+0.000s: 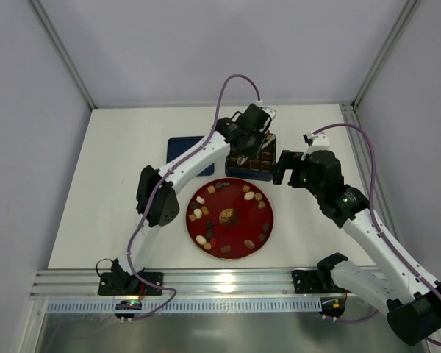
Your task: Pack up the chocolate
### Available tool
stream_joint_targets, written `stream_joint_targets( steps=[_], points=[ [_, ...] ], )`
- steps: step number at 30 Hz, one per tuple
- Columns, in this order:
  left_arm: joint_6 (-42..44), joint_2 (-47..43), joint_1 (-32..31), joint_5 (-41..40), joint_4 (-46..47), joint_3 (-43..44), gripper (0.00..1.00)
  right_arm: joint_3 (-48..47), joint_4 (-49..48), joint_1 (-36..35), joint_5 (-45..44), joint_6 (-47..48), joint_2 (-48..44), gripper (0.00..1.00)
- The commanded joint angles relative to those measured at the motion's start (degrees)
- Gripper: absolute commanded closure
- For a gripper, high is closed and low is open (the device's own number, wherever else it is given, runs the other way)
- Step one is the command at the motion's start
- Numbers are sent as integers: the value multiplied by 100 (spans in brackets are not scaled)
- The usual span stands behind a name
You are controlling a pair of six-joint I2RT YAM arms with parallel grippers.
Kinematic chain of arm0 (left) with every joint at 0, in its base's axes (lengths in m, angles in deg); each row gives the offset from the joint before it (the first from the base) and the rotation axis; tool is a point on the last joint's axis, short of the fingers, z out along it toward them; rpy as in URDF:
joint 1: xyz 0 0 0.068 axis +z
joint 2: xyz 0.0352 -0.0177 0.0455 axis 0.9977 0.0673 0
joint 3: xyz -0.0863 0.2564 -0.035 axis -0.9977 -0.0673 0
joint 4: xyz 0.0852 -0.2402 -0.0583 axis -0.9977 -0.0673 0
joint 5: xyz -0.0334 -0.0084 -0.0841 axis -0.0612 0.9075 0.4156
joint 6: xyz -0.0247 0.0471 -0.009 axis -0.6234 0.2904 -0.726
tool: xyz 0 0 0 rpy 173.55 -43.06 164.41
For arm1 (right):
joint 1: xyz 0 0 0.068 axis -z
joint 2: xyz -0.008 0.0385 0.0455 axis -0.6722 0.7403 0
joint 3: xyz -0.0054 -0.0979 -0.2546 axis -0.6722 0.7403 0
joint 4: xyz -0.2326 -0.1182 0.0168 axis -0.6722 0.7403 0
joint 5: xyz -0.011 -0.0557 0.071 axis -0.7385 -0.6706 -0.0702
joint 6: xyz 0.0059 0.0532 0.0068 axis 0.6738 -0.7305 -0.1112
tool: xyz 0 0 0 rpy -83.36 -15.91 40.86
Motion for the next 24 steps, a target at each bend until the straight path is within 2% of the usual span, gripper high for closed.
stream_joint_targets(
  steps=[1,24],
  points=[
    [93,33,9,55,368,273,72,-159,-59,19,-71,83,-77,0],
    [155,78,36,-86,412,282,65,-159,-68,45,-45,100,-77,0]
  ],
)
